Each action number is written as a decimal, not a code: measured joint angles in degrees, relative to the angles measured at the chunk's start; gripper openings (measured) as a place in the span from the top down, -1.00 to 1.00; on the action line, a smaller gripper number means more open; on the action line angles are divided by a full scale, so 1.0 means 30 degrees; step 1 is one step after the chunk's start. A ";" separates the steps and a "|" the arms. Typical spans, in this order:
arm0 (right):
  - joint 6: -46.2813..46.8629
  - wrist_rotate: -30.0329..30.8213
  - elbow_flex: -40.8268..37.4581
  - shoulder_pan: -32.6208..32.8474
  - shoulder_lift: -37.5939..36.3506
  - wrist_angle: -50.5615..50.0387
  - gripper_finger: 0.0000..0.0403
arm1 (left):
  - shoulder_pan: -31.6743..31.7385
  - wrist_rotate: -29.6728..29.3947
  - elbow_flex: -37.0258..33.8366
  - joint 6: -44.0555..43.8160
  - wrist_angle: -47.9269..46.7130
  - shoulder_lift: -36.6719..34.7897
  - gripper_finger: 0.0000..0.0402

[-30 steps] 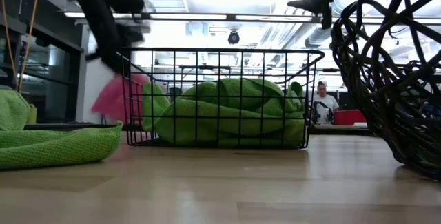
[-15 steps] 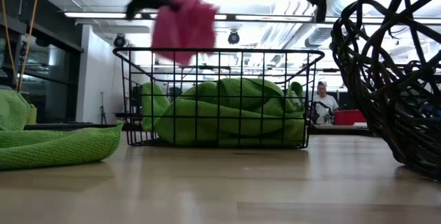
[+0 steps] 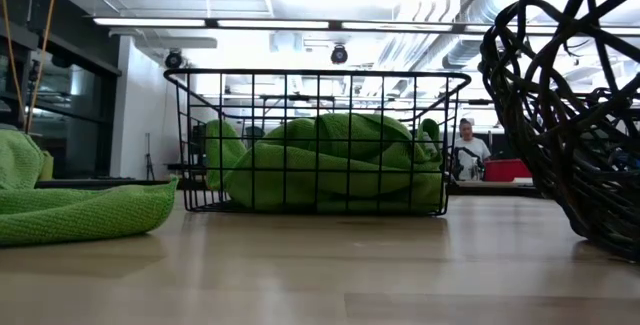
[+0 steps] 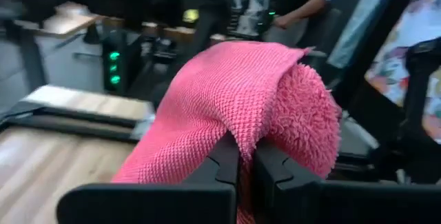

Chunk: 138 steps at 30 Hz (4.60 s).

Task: Sort microfiber towel by color & place in baskets
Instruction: Put the top pink microfiber cloth into the black wicker basket, then put the orange microfiber cloth into the blue and green bin

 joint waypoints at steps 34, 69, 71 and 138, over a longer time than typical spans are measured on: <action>-0.0271 0.0102 0.0003 -0.0011 -0.3077 -0.0444 0.09 | -0.2166 0.6556 0.7271 -0.4738 -0.3287 0.8118 -0.17; -0.0193 0.0146 0.0000 0.0033 -0.1428 -0.1743 0.09 | -0.7936 0.7029 -0.3854 -1.6504 -2.5071 0.0992 -0.04; -0.0193 0.0146 0.0000 0.0033 -0.1327 -0.1749 0.09 | -0.8256 0.7085 -0.4096 -1.6428 -2.4457 0.0999 -0.04; 0.0012 0.2419 0.0000 0.0033 -0.1219 -0.1828 0.09 | 1.1476 0.0269 1.0838 0.6598 -1.0474 0.1385 1.00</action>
